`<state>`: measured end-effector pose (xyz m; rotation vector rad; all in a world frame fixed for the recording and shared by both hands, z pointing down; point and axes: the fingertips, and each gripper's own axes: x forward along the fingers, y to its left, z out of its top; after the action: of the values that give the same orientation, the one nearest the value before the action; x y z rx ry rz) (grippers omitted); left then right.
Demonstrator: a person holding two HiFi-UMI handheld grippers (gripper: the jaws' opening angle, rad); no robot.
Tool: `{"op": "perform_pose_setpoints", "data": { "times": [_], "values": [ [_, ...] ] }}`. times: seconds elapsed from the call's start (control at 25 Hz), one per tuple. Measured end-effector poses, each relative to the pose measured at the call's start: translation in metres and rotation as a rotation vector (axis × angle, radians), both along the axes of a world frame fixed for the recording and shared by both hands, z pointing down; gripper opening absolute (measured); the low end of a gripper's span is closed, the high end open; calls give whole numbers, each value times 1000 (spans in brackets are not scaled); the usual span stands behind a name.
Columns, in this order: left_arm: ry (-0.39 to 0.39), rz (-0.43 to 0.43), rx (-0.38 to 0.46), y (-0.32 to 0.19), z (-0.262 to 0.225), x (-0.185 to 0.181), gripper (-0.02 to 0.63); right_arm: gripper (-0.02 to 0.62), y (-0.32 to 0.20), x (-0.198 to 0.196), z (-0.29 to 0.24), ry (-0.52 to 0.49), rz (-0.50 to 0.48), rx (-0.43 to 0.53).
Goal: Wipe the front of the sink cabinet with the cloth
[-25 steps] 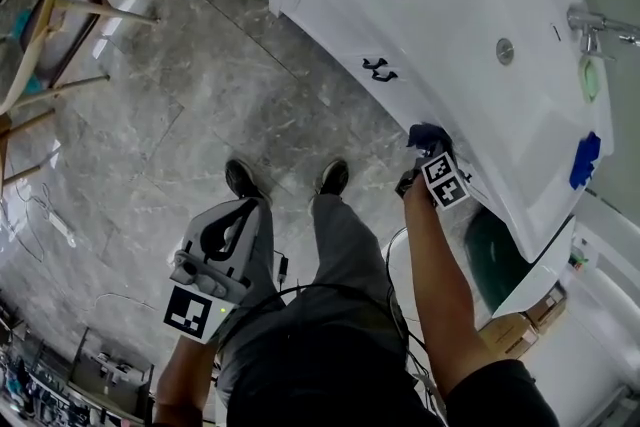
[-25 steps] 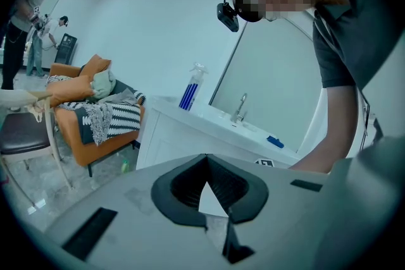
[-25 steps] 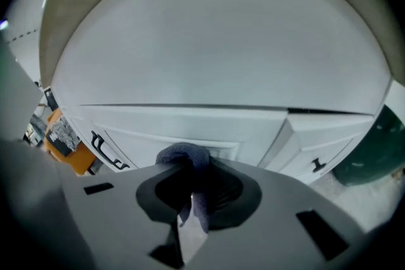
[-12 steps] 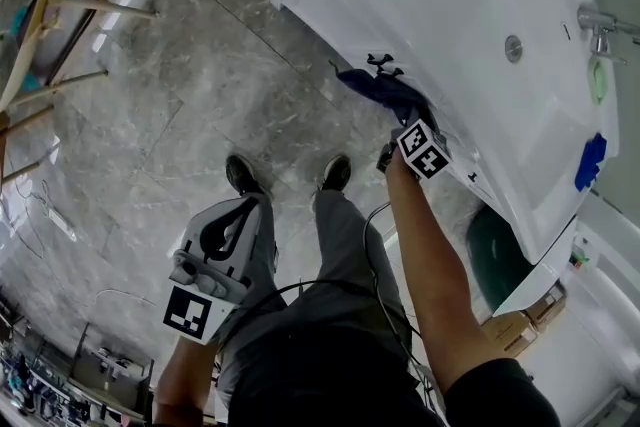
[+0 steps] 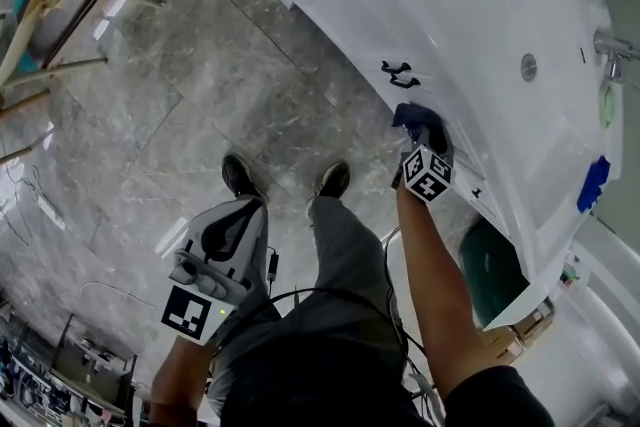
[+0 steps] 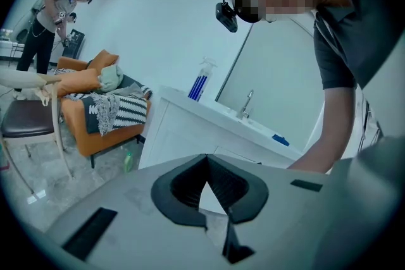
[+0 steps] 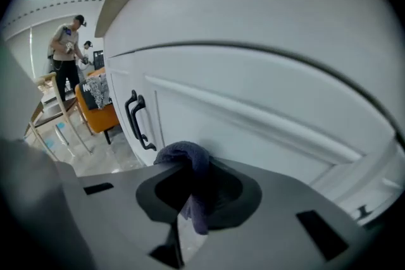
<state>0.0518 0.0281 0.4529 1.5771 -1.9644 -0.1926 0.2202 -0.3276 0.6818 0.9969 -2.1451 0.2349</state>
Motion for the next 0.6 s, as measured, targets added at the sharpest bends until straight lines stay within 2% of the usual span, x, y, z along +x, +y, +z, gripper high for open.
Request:
{"op": "perform_pose_setpoints", "data": {
  "times": [0.16,0.28,0.4,0.6],
  "values": [
    [2,-11,-13,3,19,7,3,48,12,-67,33,-50,-54,-47],
    [10,-7,-18,3,28,15,3,48,16,-81,40,-96,-39,-71],
    [16,-1,-17,1,35,19,3,48,10,-52,44,-104,6,-93],
    [27,-20,-2,-1,48,20,3,48,-4,18,61,-31,94,-96]
  ]
}}
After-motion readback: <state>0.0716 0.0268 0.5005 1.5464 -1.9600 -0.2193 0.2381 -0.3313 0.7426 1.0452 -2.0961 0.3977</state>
